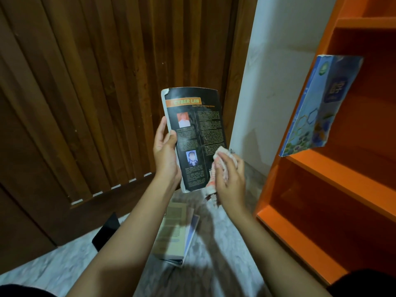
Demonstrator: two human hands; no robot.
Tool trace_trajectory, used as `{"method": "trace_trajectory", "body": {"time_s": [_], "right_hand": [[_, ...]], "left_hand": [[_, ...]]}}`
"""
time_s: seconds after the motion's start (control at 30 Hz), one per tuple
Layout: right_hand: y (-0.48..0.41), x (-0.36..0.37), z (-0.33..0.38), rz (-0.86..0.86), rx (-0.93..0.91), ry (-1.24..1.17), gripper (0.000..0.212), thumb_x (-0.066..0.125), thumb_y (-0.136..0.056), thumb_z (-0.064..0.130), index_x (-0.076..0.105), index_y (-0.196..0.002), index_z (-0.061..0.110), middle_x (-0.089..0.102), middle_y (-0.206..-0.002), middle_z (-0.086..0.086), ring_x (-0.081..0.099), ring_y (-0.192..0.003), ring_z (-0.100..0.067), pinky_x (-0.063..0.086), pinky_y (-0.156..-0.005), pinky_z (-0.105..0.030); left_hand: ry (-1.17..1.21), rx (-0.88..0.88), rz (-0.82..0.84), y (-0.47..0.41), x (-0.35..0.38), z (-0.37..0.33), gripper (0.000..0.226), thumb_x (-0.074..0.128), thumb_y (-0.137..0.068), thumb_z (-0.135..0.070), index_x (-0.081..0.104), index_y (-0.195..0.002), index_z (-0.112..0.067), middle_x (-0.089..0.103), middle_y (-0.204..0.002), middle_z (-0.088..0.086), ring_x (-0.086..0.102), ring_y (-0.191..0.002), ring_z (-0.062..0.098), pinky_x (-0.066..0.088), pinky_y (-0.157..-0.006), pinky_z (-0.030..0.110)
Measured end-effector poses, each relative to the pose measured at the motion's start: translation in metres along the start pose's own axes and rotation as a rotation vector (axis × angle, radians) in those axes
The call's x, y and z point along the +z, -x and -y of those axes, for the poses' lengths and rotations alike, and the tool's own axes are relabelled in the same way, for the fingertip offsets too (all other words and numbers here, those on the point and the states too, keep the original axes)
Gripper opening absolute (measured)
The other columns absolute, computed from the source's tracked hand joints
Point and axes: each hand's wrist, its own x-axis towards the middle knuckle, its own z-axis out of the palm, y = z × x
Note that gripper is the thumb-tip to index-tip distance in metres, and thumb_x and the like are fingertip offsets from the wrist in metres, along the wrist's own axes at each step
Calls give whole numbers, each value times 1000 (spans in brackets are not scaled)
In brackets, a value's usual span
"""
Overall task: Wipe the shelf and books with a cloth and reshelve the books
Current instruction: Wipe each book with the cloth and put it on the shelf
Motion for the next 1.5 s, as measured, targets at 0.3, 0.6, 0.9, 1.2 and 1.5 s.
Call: {"method": "trace_trajectory", "body": {"time_s": [0.3,0.6,0.9,1.2,1.5], "right_hand": [[25,4,-7,176,-42,-14,29,51,-95,20,57,-121,29,42,-129,-6,43,-105,-1,32,-84,2],[-13,-28,-18,47,191,-409,34,63,-84,32,54,-116,39,57,-127,0,54,-117,-10,45,-97,-23],[-18,-34,-21,137,336,-692,61,70,-80,7,44,-129,33,50,-135,0,57,-111,0,48,-82,-14],[-9,-32,-16,139,434,-771,61,73,-68,6,56,-122,29,61,-126,-8,64,-103,-12,52,-73,-18],[-10,-31,9,95,253,-531,59,69,-76,-8,58,-116,34,62,-122,-2,61,-109,-13,54,-86,-25]], "left_hand": [[2,-51,-29,-5,-18,-10,37,45,-97,-5,53,-121,-33,62,-125,8,61,-111,24,52,-91,44],[5,-99,173,-3,-28,-13,38,47,-96,-7,53,-127,-29,67,-114,8,66,-96,20,59,-75,35],[-64,-69,311,-2,-20,-15,38,46,-95,-6,52,-127,-27,70,-103,5,67,-89,17,58,-73,31],[-541,98,236,-8,-33,-3,44,38,-101,-15,32,-143,-24,53,-121,-13,63,-93,-4,52,-67,14],[-1179,260,154,0,-20,16,56,49,-97,-18,26,-148,-23,19,-153,4,21,-140,19,25,-114,37]]}}
